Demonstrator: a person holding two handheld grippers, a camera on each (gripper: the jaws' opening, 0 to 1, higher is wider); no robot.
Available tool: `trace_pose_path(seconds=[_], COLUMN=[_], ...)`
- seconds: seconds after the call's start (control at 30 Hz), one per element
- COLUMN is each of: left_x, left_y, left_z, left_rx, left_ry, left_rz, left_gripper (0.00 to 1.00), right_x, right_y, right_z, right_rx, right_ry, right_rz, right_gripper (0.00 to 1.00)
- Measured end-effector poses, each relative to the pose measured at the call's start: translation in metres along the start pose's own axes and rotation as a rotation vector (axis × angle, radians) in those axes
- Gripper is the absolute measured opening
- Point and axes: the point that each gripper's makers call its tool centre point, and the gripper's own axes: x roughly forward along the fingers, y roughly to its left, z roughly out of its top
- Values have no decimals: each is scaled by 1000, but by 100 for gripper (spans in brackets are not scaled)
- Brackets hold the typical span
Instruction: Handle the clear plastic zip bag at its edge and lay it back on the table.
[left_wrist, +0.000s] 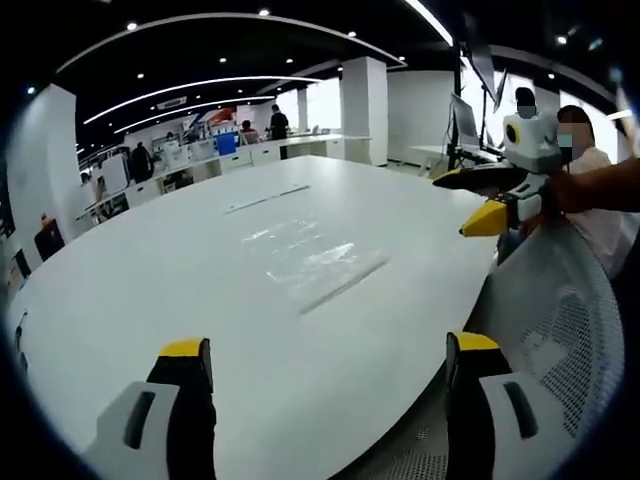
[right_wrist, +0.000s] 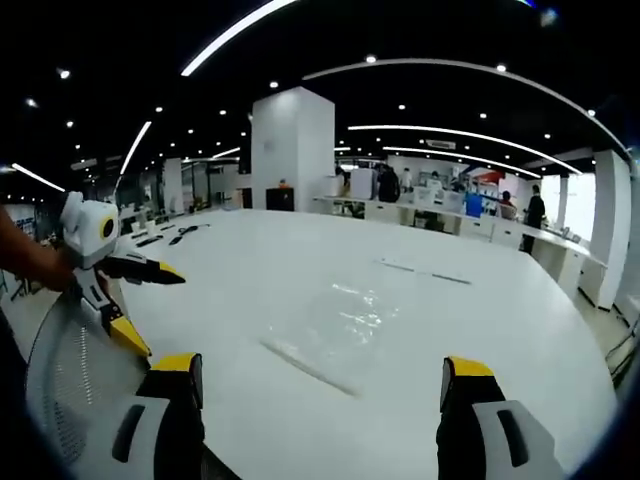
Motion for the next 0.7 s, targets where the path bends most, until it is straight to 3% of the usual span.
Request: trace_pose_path(seconds=[0.7], left_x=[3], left_y=[2], left_z=[-8], left_rx=[8], left_ry=[-1], left_rz=[15], left_gripper=[91], right_x=[-2], right_y=[-1], right_z=[-3], right_rx=[6], right_ry=[-16], right_rz=[-9], right_gripper=[99])
